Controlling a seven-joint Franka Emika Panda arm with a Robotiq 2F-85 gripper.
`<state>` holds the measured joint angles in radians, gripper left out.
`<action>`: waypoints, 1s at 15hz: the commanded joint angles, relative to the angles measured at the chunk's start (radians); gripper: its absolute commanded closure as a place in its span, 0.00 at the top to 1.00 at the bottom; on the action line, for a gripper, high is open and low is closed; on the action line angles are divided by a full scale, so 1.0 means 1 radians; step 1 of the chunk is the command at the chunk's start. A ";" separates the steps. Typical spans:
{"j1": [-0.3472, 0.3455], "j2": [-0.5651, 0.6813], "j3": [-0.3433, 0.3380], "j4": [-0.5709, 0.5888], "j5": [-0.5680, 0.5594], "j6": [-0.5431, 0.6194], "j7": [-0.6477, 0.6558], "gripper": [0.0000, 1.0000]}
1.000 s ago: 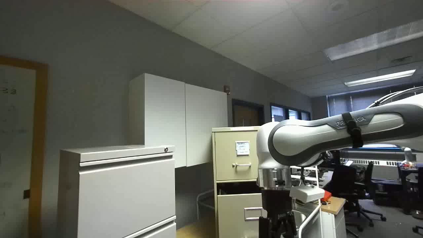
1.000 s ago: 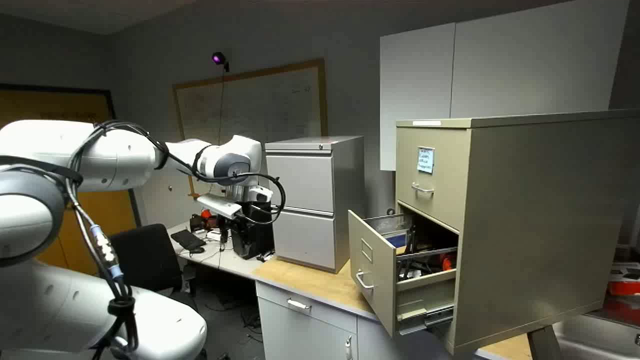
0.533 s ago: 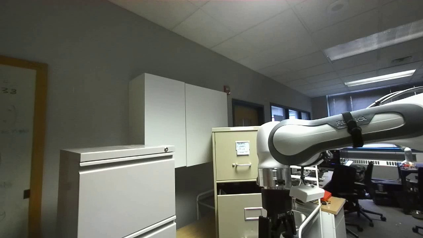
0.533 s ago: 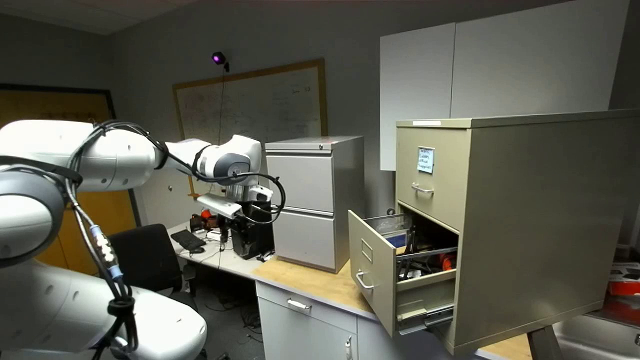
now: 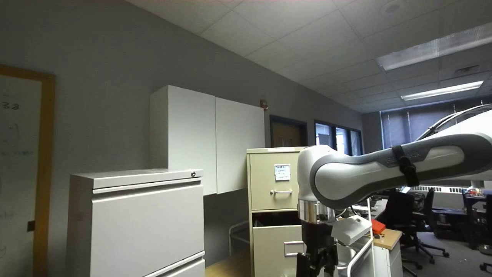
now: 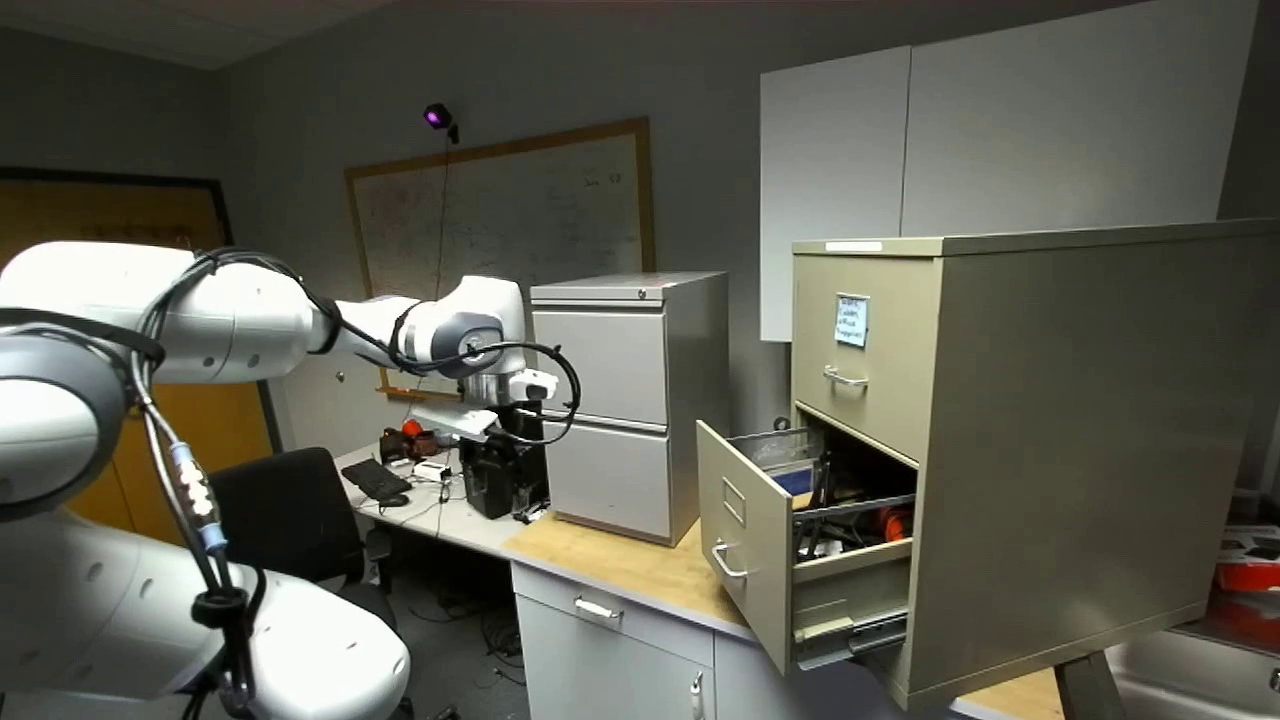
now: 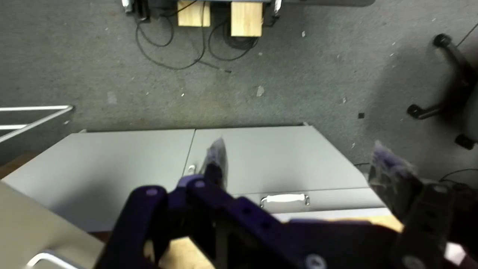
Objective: Close the bottom drawer of the cabinet to the right.
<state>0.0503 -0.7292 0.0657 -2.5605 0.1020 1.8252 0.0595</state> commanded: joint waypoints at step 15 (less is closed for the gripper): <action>-0.742 0.526 0.527 0.134 -1.222 0.956 0.471 0.00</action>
<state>-0.5641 -0.2471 0.4719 -2.5141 -0.9254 2.7769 0.4476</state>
